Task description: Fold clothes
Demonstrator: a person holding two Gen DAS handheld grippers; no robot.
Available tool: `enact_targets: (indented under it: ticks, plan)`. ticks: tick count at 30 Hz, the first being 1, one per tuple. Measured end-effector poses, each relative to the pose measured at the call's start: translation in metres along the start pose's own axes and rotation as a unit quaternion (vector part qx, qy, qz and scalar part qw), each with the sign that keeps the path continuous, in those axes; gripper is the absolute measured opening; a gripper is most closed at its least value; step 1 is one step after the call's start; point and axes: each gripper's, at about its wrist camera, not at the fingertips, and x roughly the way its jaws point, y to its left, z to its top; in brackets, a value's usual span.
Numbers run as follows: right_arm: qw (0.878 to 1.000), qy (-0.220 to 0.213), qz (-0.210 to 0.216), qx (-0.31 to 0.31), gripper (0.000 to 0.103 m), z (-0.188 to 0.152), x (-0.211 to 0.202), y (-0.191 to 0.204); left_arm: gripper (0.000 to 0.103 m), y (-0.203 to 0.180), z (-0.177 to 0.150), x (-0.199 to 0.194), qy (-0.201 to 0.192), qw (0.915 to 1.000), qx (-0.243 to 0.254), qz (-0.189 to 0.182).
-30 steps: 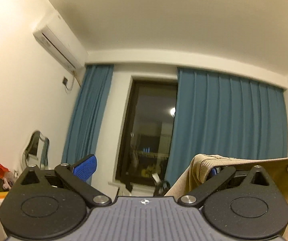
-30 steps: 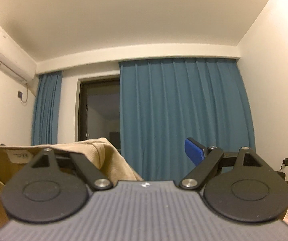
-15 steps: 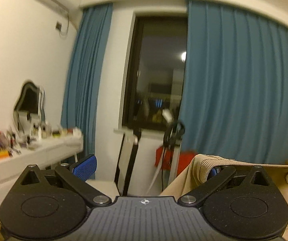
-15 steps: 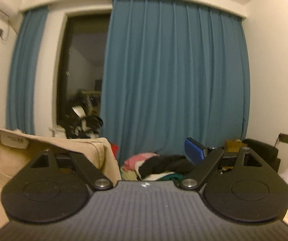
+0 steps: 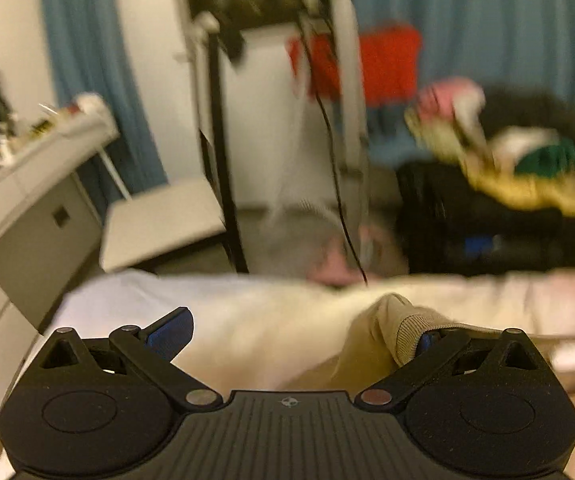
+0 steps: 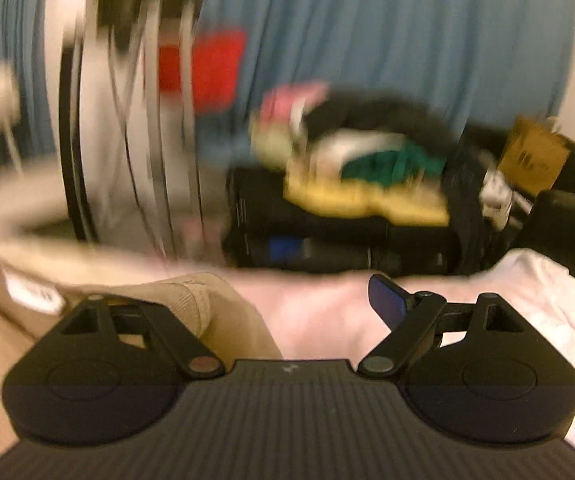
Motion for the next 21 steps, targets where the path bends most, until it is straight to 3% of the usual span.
enact_targets:
  ticks: [3,7,10,15,19,21]
  plan:
    - [0.995,0.079,0.008,-0.055,0.085,-0.004,0.040,0.019,0.103,-0.006,-0.005,0.022,0.064,0.9962,0.051,-0.030]
    - [0.988,0.112,0.075,-0.075,0.085,0.001,0.028,0.036,0.103,-0.002,-0.006,0.012,0.093,0.9923,0.059,-0.057]
    - [0.981,0.130,0.122,-0.081,0.085,0.005,0.016,0.048,0.103,0.006,-0.007,-0.015,0.072,0.9938,0.046,-0.071]
    - [0.989,0.067,0.132,0.001,0.085,-0.014,-0.058,0.037,0.103,0.023,-0.038,-0.098,0.007,0.9953,0.017,-0.096]
    - [0.990,0.025,0.137,0.037,0.085,-0.042,-0.129,0.027,0.103,0.034,-0.086,-0.190,-0.067,0.9931,0.008,-0.096]
    - [0.989,0.004,0.139,0.055,0.085,-0.056,-0.164,0.022,0.103,0.041,-0.112,-0.236,-0.085,0.9906,-0.015,-0.106]
